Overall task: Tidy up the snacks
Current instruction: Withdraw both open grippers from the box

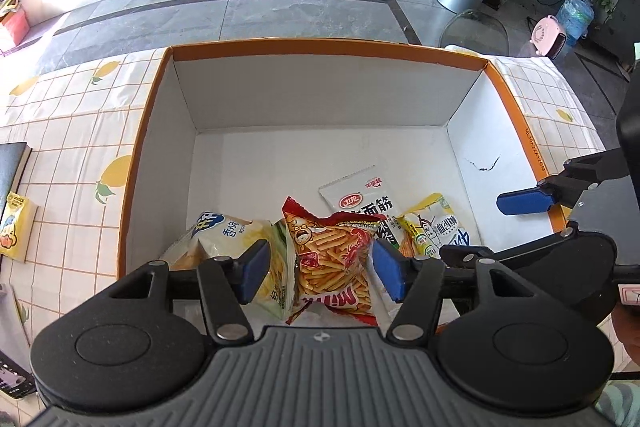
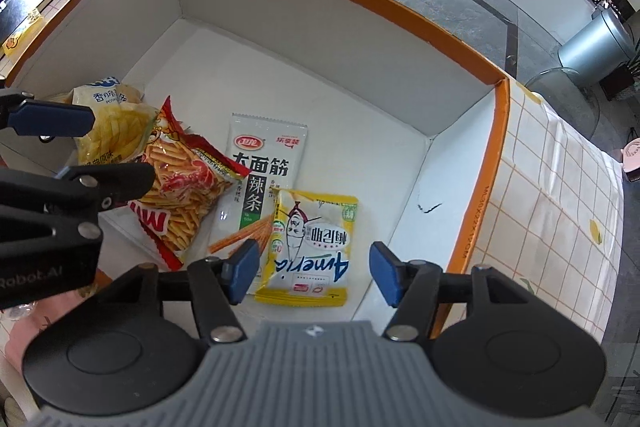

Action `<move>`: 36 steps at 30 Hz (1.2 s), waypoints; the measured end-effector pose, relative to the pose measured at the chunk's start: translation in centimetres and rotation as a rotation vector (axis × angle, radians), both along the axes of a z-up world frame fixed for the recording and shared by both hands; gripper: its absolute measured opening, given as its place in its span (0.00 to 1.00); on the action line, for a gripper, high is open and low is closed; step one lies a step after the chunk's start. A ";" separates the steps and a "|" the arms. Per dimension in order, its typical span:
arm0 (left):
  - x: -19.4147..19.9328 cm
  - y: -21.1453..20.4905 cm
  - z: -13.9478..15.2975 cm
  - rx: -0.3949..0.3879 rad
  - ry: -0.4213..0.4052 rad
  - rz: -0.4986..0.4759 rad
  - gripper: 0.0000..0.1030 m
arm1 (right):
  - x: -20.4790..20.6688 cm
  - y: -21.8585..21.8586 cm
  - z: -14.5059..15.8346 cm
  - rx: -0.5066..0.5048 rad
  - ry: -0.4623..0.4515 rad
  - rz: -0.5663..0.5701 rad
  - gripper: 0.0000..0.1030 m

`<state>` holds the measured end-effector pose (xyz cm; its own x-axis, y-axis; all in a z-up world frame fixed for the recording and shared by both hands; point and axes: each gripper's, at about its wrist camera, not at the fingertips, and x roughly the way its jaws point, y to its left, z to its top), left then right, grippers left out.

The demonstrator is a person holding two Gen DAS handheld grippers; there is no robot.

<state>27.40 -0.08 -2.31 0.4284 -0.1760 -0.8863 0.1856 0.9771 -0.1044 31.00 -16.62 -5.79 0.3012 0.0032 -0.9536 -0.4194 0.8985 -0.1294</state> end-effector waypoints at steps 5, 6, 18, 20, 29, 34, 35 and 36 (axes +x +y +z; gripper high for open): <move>-1.2 -0.2 1.3 -0.008 -0.033 -0.011 0.68 | -1.0 -0.3 1.4 0.006 -0.038 -0.009 0.61; -1.6 -0.3 1.6 -0.008 -0.043 -0.013 0.68 | -1.4 -0.5 1.8 0.010 -0.048 -0.013 0.61; -6.3 -0.9 6.0 0.004 -0.224 -0.028 0.69 | -6.7 -2.9 6.2 0.120 -0.218 -0.113 0.61; -7.4 -1.0 6.6 0.007 -0.255 -0.036 0.70 | -8.0 -3.4 6.9 0.157 -0.250 -0.133 0.61; -12.5 -1.2 8.3 -0.009 -0.377 -0.038 0.72 | -15.6 -4.9 8.4 0.284 -0.428 -0.184 0.64; -15.1 -0.9 8.5 -0.041 -0.412 -0.031 0.75 | -20.0 -5.1 8.1 0.355 -0.491 -0.215 0.68; -15.4 -0.8 8.4 -0.053 -0.409 -0.029 0.76 | -20.8 -5.0 7.9 0.357 -0.502 -0.219 0.68; -16.0 -0.5 8.2 -0.065 -0.404 -0.028 0.76 | -21.6 -4.9 7.7 0.355 -0.512 -0.223 0.68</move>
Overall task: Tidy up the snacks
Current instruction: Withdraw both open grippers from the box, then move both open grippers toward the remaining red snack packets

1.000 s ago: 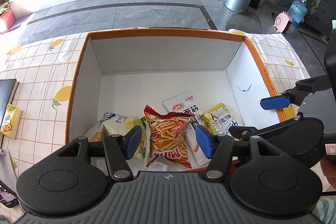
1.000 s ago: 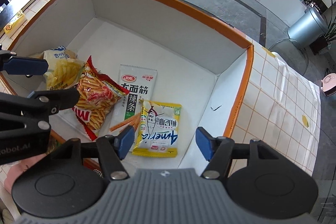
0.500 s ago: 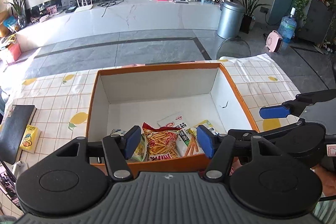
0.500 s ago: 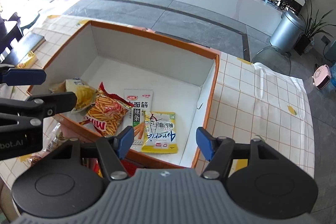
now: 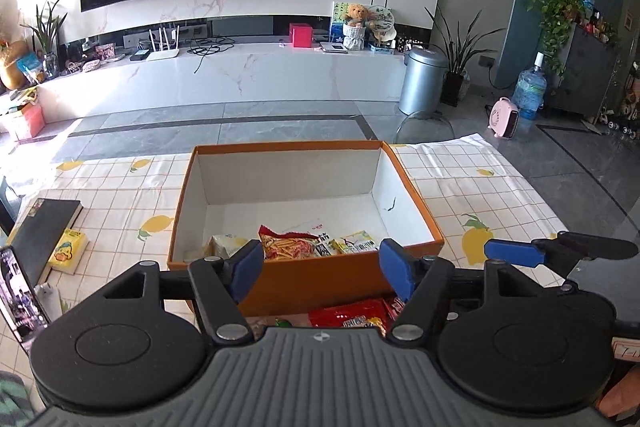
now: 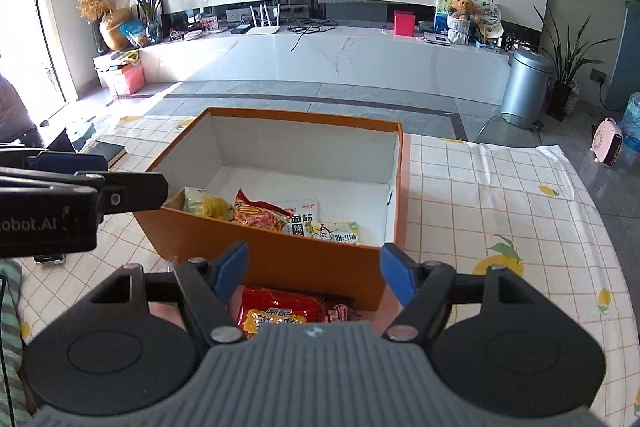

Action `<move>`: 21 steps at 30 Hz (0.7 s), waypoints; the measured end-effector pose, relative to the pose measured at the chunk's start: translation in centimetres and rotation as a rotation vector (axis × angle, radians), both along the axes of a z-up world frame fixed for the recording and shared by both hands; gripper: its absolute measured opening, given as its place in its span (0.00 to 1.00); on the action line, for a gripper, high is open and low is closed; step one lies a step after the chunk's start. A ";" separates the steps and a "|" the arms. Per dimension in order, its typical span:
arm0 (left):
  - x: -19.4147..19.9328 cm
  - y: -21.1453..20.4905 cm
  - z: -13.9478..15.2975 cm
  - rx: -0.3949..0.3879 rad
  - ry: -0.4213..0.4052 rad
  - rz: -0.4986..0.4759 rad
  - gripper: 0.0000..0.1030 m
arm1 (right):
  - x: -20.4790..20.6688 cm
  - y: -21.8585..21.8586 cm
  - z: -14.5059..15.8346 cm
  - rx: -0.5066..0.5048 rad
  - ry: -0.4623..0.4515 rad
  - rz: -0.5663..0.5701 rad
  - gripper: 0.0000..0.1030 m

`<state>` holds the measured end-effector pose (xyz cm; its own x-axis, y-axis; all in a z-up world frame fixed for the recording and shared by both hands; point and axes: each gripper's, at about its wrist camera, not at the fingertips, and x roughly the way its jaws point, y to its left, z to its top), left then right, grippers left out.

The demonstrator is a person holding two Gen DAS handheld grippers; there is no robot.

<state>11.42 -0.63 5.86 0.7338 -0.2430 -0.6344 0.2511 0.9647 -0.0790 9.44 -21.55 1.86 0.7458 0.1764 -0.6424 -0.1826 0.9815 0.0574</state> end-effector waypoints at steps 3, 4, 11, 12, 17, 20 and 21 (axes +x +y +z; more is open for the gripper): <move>-1.1 0.4 -0.9 -0.018 0.011 0.005 0.77 | -2.3 0.1 -0.8 -0.001 -0.023 -0.029 0.69; -1.5 0.6 -1.3 -0.021 0.015 0.002 0.77 | -2.9 0.1 -1.1 0.003 -0.028 -0.038 0.69; -3.8 2.1 -4.7 -0.049 0.061 -0.013 0.78 | -6.6 0.2 -4.6 0.032 -0.030 -0.090 0.70; -4.2 2.3 -5.3 -0.053 0.070 -0.015 0.78 | -6.9 0.3 -5.3 0.026 -0.022 -0.096 0.70; -5.2 3.0 -7.5 -0.051 0.121 -0.002 0.78 | -8.1 0.3 -8.3 0.049 0.027 -0.108 0.70; -5.6 3.7 -8.6 -0.044 0.156 0.013 0.78 | -8.6 0.6 -9.7 0.021 0.025 -0.106 0.70; -5.7 4.1 -8.8 -0.046 0.166 0.021 0.78 | -8.7 0.7 -10.0 0.010 0.021 -0.104 0.70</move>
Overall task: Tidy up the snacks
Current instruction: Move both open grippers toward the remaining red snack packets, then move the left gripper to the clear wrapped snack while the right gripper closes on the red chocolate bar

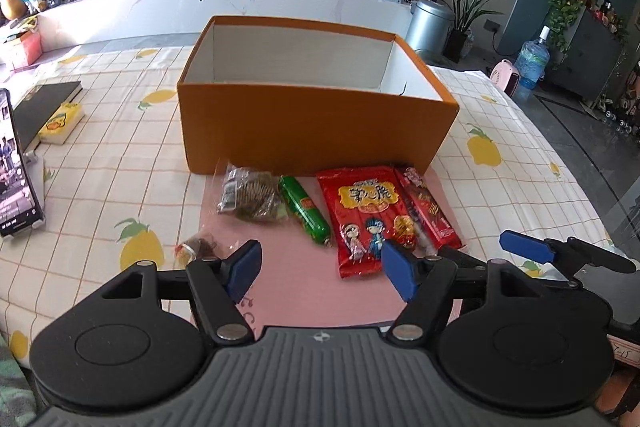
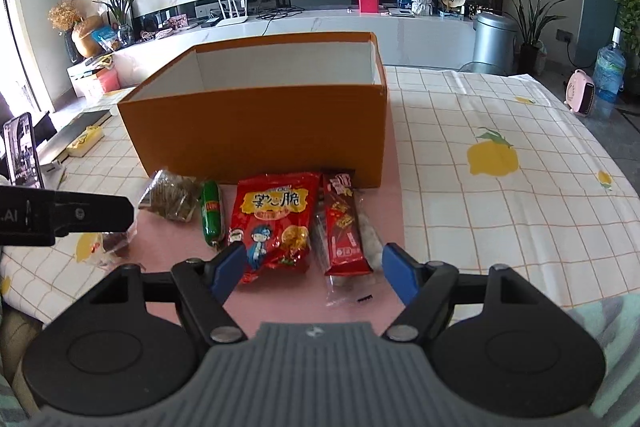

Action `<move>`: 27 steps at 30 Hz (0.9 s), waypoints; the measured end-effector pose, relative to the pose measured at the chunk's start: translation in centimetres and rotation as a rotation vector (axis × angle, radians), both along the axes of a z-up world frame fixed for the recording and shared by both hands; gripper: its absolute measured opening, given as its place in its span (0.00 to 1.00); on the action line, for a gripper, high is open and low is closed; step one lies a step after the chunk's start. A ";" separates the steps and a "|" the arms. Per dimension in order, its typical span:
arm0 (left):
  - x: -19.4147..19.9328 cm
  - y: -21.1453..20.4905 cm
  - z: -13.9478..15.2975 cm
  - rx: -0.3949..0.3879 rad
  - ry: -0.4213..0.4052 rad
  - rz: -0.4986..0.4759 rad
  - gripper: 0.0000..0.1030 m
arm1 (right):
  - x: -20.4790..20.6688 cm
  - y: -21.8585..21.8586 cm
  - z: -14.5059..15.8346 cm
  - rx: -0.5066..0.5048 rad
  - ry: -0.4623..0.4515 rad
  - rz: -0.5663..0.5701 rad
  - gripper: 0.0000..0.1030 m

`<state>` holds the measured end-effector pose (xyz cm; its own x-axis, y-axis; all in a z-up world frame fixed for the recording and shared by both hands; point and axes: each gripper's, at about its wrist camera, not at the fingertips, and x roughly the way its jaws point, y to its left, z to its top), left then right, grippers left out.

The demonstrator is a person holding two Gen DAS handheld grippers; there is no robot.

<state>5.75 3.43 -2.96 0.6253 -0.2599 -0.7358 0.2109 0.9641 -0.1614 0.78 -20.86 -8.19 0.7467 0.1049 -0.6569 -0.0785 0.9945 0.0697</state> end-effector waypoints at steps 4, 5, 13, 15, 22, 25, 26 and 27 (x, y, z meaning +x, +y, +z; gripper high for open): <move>-0.7 1.3 -1.2 -0.011 0.021 0.025 0.78 | -0.2 0.2 -1.4 -0.034 0.003 0.012 0.70; -0.8 1.7 -1.7 -0.013 0.027 0.034 0.78 | -0.1 0.1 -1.7 -0.031 0.011 0.011 0.70; -0.6 3.0 -3.1 0.035 0.018 0.090 0.78 | 0.9 0.0 -2.8 -0.017 0.039 0.003 0.70; -0.2 3.4 -3.0 0.057 -0.002 0.085 0.78 | 1.0 0.2 -2.9 -0.017 0.042 0.008 0.70; 2.5 5.4 -5.0 0.037 0.058 0.151 0.78 | 2.0 1.0 -3.3 -0.018 0.038 0.030 0.70; 3.3 6.0 -5.9 0.011 0.090 0.225 0.78 | 2.4 0.8 -3.0 0.000 0.032 0.018 0.70; 3.5 6.0 -6.0 0.017 0.088 0.240 0.78 | 2.6 0.6 -2.9 0.006 0.032 0.009 0.70; 3.6 6.1 -6.0 0.014 0.086 0.244 0.78 | 2.9 0.4 -2.8 0.009 0.033 -0.002 0.69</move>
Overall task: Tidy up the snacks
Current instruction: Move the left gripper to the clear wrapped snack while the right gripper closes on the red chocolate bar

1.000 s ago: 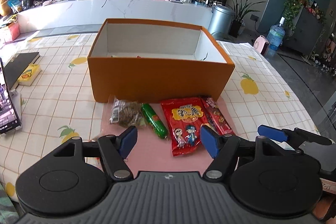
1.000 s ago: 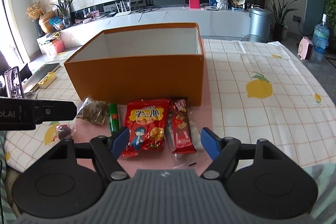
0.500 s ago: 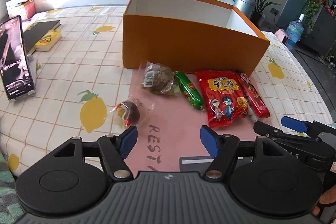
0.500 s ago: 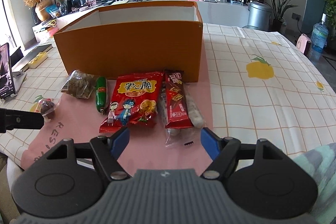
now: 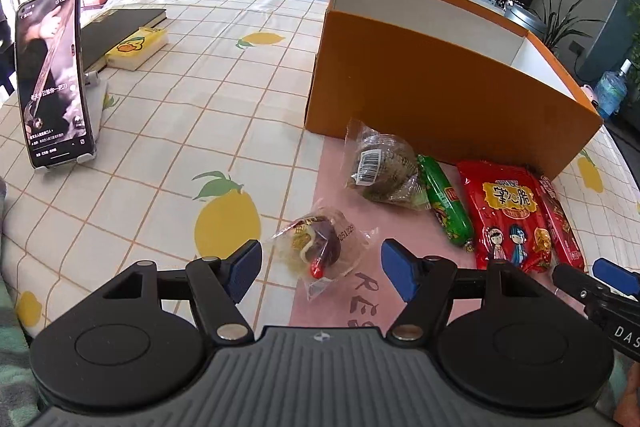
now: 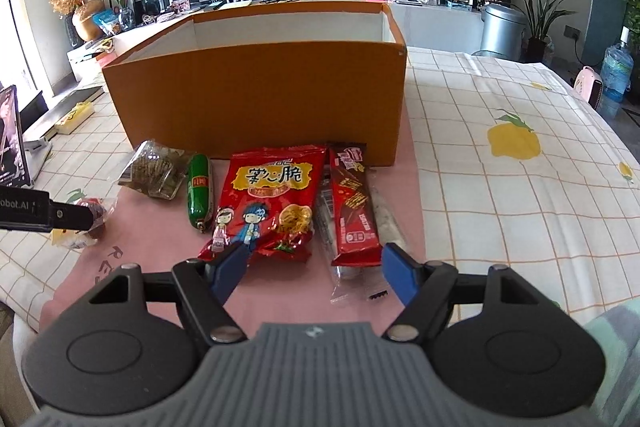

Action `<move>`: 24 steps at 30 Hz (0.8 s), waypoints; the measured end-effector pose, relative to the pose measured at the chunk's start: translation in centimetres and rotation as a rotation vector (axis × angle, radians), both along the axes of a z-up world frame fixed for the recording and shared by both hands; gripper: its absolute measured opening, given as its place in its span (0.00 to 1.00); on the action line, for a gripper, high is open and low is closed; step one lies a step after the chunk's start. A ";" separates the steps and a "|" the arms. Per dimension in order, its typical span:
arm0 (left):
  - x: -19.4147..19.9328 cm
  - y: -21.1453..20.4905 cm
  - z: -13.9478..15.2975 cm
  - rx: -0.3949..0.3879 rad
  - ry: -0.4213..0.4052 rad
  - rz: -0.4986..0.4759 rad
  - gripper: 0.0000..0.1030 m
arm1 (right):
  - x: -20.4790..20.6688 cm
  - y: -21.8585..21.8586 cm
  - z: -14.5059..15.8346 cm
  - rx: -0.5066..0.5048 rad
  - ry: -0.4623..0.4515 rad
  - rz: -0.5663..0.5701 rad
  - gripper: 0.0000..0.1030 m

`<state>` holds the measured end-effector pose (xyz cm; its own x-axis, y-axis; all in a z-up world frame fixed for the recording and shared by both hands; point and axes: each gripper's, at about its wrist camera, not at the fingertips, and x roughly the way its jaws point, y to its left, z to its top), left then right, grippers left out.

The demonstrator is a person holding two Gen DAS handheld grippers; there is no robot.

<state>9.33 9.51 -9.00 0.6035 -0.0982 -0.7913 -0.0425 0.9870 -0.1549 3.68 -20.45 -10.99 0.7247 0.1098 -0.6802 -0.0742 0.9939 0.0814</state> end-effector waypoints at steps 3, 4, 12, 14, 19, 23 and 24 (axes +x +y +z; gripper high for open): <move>0.5 0.1 -0.2 -0.042 0.023 0.037 0.76 | 1.1 -0.5 0.2 -0.001 0.010 -0.031 0.60; 0.7 0.3 -0.3 -0.056 0.037 0.060 0.75 | 1.6 -0.6 0.3 -0.010 0.015 -0.036 0.58; 2.1 1.3 -1.1 -0.136 0.096 0.136 0.66 | 5.0 -0.9 0.2 -0.097 0.031 -0.032 0.41; 2.5 1.4 -1.2 -0.158 0.101 0.141 0.65 | 5.6 -1.3 -0.1 -0.095 0.042 -0.038 0.40; 3.5 0.9 -1.3 -0.170 0.082 0.107 0.56 | 6.4 -2.1 -0.6 -0.031 0.060 -0.044 0.39; 3.6 -0.1 -1.2 -0.179 0.078 0.036 0.43 | 6.5 -2.1 -0.7 -0.008 0.058 -0.034 0.38; 3.6 -0.4 -1.3 -0.181 0.082 0.013 0.43 | 6.6 -2.0 -0.8 -0.008 0.060 -0.030 0.38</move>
